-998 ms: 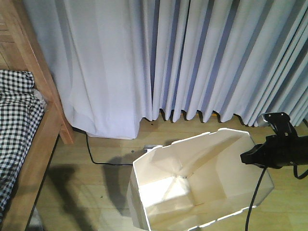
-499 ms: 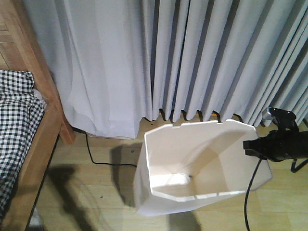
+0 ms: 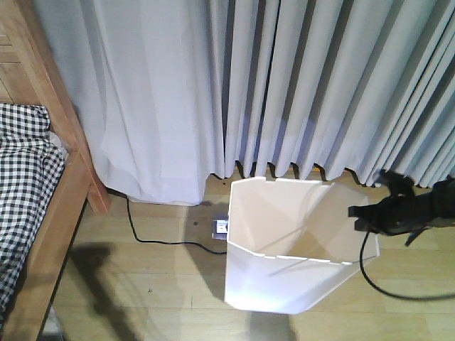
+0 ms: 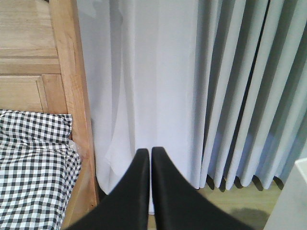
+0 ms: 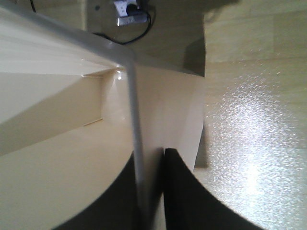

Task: Move trash bin to bedside with robot
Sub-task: 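Set the bin down on the floor beside the bed with the right gripper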

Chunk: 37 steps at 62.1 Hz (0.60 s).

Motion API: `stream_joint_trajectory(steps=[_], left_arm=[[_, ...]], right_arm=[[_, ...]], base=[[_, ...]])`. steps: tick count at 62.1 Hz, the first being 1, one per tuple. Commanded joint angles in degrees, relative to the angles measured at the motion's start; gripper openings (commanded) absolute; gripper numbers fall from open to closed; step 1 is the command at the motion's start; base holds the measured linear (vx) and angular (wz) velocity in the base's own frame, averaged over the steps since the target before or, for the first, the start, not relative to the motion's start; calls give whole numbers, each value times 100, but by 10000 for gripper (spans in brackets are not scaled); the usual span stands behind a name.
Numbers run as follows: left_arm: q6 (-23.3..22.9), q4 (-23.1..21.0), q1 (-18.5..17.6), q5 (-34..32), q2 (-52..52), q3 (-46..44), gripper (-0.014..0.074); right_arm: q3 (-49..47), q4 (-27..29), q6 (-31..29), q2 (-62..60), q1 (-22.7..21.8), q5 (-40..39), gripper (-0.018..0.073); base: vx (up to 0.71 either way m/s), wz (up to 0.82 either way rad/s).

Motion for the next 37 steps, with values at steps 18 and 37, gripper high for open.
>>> stream_joint_trajectory(steps=[18,37], left_arm=[[-50,-25,-31,-392,-55,166,-6],[-50,-25,-31,-392,-55,166,-6]], right_arm=[[-1533,-98,484,1149,19,1587,-6],[-2360,-227,470,1887,232,1412,-6]], base=[[0,0],[0,0]])
